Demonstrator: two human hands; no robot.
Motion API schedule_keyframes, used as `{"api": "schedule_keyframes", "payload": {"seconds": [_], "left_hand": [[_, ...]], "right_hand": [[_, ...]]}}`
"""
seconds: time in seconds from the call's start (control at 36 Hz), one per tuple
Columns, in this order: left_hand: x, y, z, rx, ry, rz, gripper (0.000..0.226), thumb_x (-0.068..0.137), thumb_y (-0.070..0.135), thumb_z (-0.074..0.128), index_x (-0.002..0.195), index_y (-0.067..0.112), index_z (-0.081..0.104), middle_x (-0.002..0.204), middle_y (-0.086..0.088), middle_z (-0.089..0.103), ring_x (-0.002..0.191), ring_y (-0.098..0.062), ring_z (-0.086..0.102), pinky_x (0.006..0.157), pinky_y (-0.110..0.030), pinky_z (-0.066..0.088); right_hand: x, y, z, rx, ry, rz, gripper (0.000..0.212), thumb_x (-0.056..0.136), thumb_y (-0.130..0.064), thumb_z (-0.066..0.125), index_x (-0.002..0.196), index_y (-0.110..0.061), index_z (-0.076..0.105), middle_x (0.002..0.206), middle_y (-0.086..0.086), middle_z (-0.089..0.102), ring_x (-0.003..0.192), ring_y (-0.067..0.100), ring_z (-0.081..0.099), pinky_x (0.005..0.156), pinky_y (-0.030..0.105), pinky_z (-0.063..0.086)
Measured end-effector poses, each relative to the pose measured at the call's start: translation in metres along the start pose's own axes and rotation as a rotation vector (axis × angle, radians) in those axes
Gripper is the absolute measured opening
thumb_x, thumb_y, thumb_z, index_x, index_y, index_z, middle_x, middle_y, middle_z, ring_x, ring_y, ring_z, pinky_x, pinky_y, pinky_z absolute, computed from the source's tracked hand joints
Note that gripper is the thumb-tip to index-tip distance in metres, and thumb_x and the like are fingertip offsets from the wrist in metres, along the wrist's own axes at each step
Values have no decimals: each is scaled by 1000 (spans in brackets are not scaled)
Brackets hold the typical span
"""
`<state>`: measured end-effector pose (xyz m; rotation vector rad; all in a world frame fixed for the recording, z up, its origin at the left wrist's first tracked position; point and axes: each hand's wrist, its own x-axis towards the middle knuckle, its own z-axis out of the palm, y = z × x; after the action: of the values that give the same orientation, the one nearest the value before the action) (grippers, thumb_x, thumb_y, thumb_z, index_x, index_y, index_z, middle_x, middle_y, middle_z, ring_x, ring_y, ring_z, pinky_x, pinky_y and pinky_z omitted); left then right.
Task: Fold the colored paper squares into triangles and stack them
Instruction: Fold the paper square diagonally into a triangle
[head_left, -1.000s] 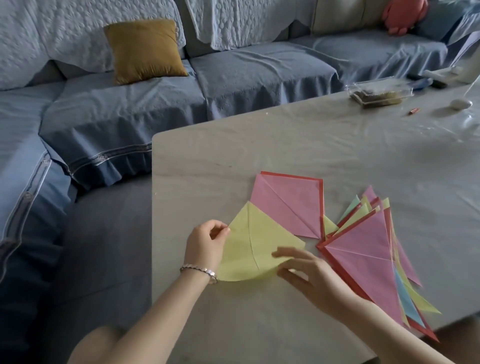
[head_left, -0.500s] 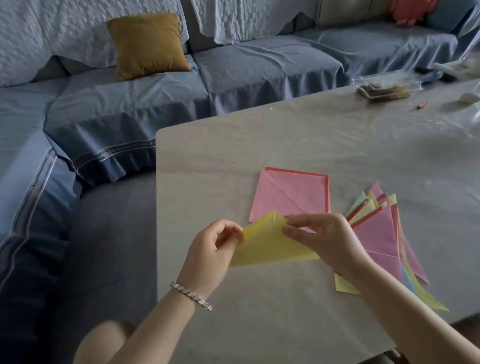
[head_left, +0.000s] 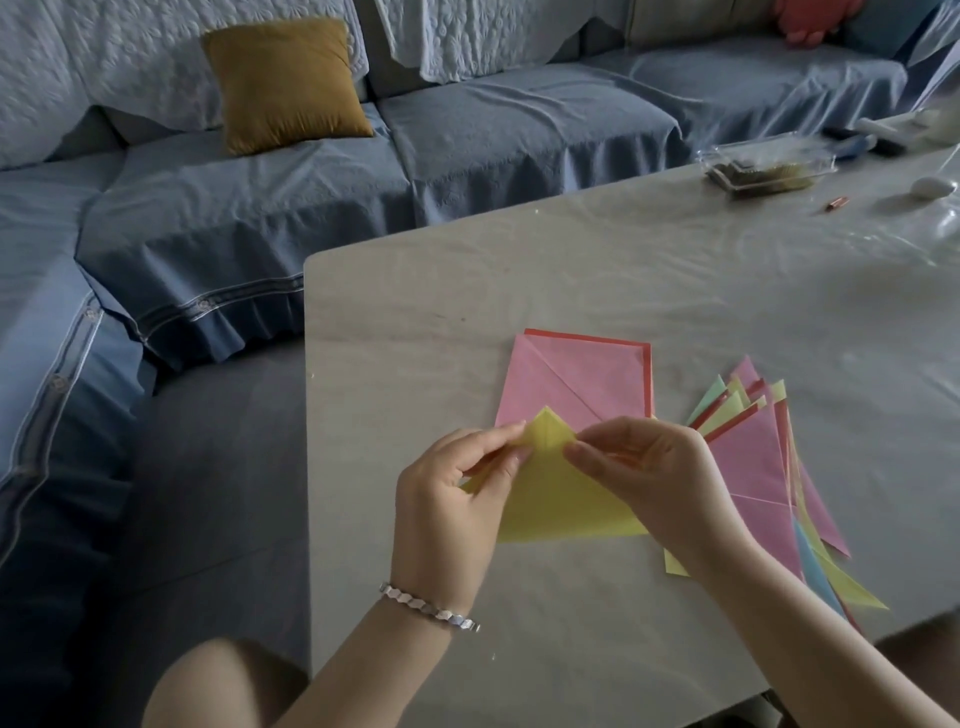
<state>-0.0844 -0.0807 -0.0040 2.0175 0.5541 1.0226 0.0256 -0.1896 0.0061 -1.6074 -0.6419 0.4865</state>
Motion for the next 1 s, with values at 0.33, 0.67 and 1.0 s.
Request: {"api": "schedule_keyframes", "payload": {"seconds": [0.33,0.67,1.0], "left_hand": [[-2,7,-1,-38,0,-39,25,72,15,66,95,26,70,81,23,65,74,6,63,69,-5,44],[-3,7,-2,-36,-8,-63,28,73,18,66,98,30,69,79,25,65,74,6,63,69,-5,44],[0,8,-10,33,-194,-150,40,73,10,75,84,46,62,71,24,66,67,2,62,67,-5,45]], "right_hand": [[-10,-8,3,42,61,-72,25,73,-5,73,73,-30,69,64,-15,68,59,-3,59,62,5,43],[-12,-11,3,12,69,-78,29,71,-2,73,69,-30,69,63,-22,67,60,-8,61,62,3,43],[-4,-7,-6,-205,-171,-51,23,73,-13,75,71,-36,71,73,-20,70,71,-7,62,69,4,41]]}}
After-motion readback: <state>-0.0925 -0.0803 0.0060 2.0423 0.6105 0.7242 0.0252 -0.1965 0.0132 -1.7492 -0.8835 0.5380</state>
